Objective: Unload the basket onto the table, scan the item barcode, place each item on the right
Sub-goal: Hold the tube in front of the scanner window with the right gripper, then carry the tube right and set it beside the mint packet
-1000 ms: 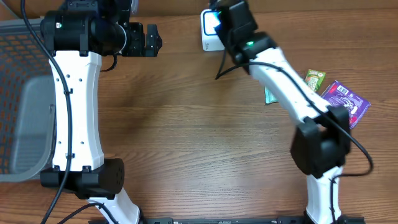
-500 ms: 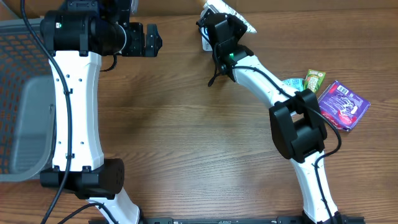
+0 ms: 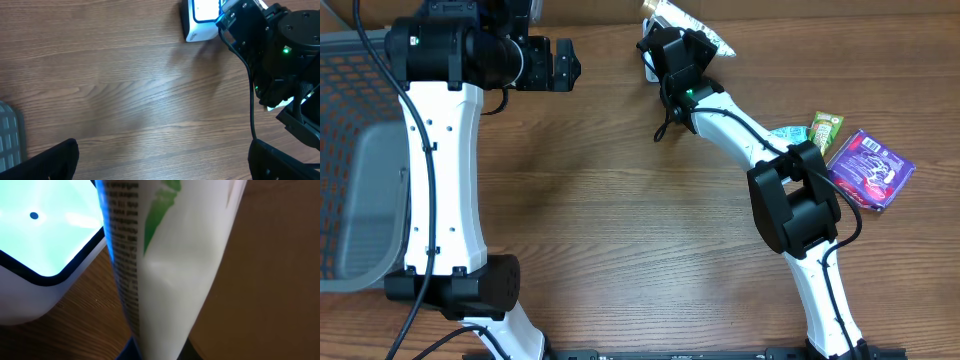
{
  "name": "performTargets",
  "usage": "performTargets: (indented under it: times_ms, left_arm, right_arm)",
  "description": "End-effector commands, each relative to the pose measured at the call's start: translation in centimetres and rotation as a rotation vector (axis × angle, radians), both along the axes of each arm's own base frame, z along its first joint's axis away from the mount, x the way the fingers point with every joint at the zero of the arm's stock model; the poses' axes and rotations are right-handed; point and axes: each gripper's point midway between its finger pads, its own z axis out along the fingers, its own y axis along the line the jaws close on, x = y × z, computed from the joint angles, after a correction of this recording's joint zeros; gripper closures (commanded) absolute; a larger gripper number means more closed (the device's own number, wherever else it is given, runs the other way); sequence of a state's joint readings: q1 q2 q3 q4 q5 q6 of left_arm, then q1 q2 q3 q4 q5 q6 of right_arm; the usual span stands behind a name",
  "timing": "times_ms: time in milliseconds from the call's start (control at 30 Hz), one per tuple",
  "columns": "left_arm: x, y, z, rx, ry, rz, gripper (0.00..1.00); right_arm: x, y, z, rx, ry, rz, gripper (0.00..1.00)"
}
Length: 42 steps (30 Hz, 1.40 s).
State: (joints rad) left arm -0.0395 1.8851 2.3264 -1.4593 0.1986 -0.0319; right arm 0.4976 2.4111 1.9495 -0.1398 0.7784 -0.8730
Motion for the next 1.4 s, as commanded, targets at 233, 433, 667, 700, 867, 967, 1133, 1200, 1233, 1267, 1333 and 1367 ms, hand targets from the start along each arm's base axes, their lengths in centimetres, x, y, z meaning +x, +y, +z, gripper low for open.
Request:
performTargets:
  times_ms: [233, 433, 667, 700, 867, 967, 1133, 1200, 1233, 1267, 1333, 1367]
  left_arm:
    - [-0.1, -0.4, 0.7, -0.016, -0.016, 0.003, 0.00]
    - [-0.1, -0.4, 0.7, -0.016, -0.016, 0.003, 0.00]
    - [-0.1, -0.4, 0.7, -0.016, -0.016, 0.003, 0.00]
    - [-0.1, -0.4, 0.7, -0.016, -0.016, 0.003, 0.01]
    - [-0.1, -0.4, 0.7, -0.016, -0.016, 0.003, 0.00]
    - [-0.1, -0.3, 0.7, -0.016, -0.016, 0.005, 0.00]
    - [-0.1, -0.4, 0.7, -0.016, -0.016, 0.004, 0.00]
    - [-0.1, -0.4, 0.7, -0.016, -0.016, 0.004, 0.00]
    - [-0.1, -0.4, 0.7, -0.016, -0.016, 0.004, 0.00]
    - [-0.1, -0.4, 0.7, -0.016, -0.016, 0.004, 0.00]
    - [-0.1, -0.4, 0.7, -0.016, -0.016, 0.004, 0.00]
    - [-0.1, -0.4, 0.7, -0.016, -0.016, 0.003, 0.00]
  right_arm:
    - [-1.0, -0.1, 3.8, -0.102, -0.052, -0.062, 0.96]
    - [-3.7, 3.5, 5.2, -0.056, -0.002, 0.021, 0.96]
    - [-11.1, 6.8, 9.5, 0.355, 0.133, 0.068, 0.96]
    - [-12.1, 6.7, 10.1, 0.440, 0.154, 0.046, 0.96]
    - [-16.6, 3.8, 10.1, 0.887, 0.408, -0.146, 0.96]
    - [-17.9, 0.8, 7.6, 1.057, 0.564, -0.352, 0.96]
    - [-18.7, -3.1, 1.5, 1.167, 0.699, -0.580, 0.96]
    - [-18.8, -3.8, -0.9, 1.179, 0.722, -0.609, 0.96]
    - [-18.8, -4.0, -2.0, 1.184, 0.730, -0.619, 0.96]
    - [-18.8, -4.4, -3.2, 1.190, 0.734, -0.628, 0.96]
    - [-18.6, -4.8, -5.1, 1.194, 0.729, -0.633, 0.96]
    - [-18.4, -4.8, -5.6, 1.194, 0.725, -0.622, 0.96]
